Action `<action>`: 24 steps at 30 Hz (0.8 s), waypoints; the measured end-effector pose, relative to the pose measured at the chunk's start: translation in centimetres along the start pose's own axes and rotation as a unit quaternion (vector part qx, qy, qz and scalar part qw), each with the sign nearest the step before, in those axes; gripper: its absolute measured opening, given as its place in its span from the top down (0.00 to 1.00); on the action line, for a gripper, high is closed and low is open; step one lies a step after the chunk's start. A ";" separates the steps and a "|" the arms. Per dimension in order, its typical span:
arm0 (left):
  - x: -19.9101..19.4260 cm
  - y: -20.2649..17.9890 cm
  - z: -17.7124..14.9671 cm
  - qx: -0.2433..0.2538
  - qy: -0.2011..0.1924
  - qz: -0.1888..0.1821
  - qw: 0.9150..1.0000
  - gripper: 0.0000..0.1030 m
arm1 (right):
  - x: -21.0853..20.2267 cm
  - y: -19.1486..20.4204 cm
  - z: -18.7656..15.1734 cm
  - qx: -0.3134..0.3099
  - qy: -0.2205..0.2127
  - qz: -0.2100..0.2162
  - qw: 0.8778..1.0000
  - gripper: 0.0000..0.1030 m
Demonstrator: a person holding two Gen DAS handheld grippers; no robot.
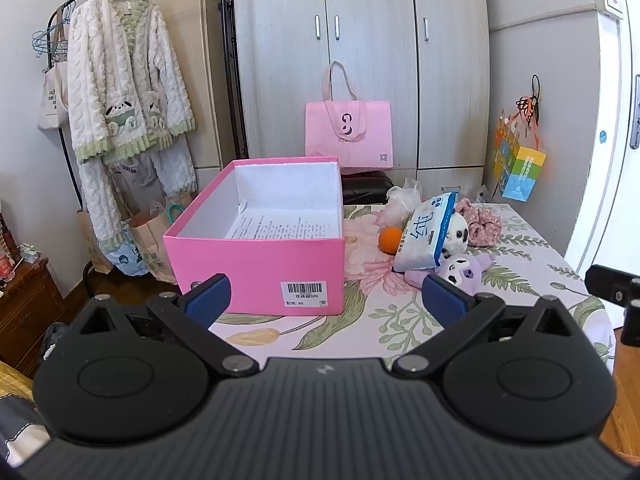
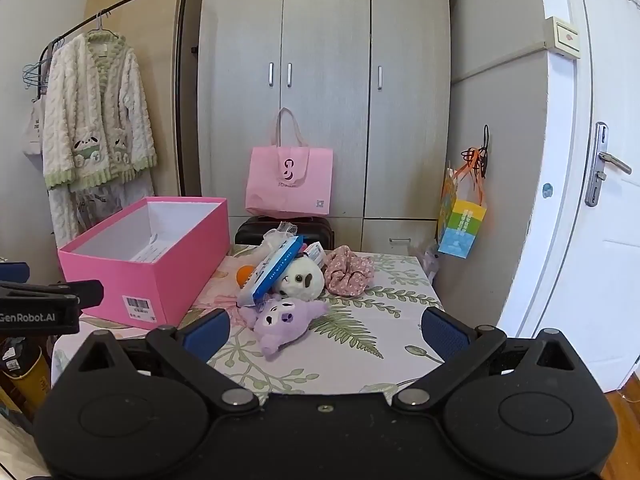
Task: Organize soft objects
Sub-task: 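Move the left tool toward the blue-and-white wet-wipes pack on the bed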
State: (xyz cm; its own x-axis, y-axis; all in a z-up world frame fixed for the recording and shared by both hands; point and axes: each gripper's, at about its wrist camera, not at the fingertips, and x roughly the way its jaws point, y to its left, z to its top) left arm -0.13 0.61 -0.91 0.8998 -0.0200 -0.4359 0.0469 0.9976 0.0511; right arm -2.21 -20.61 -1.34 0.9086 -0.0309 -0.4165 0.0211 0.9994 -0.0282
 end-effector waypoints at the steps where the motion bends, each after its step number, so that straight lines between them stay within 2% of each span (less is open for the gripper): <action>1: 0.0 0.0 0.0 0.000 0.000 -0.002 1.000 0.00 | -0.1 0.0 0.0 0.000 -0.001 0.000 1.000 0.00; 14: -0.3 0.0 0.0 -0.003 -0.002 -0.007 1.000 0.00 | -0.4 -0.2 -0.3 0.000 -0.003 0.002 1.000 0.00; 24: -1.2 0.0 -0.2 0.004 -0.026 -0.011 1.000 0.00 | -0.5 -0.2 -0.5 0.000 -0.004 -0.001 1.000 0.00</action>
State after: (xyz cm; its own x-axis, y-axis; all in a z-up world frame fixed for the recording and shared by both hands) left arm -1.30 0.64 -0.59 0.9195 -0.0461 -0.3904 0.0706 0.9963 0.0487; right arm -2.83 -20.82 -1.58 0.9121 -0.0331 -0.4087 0.0233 0.9993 -0.0290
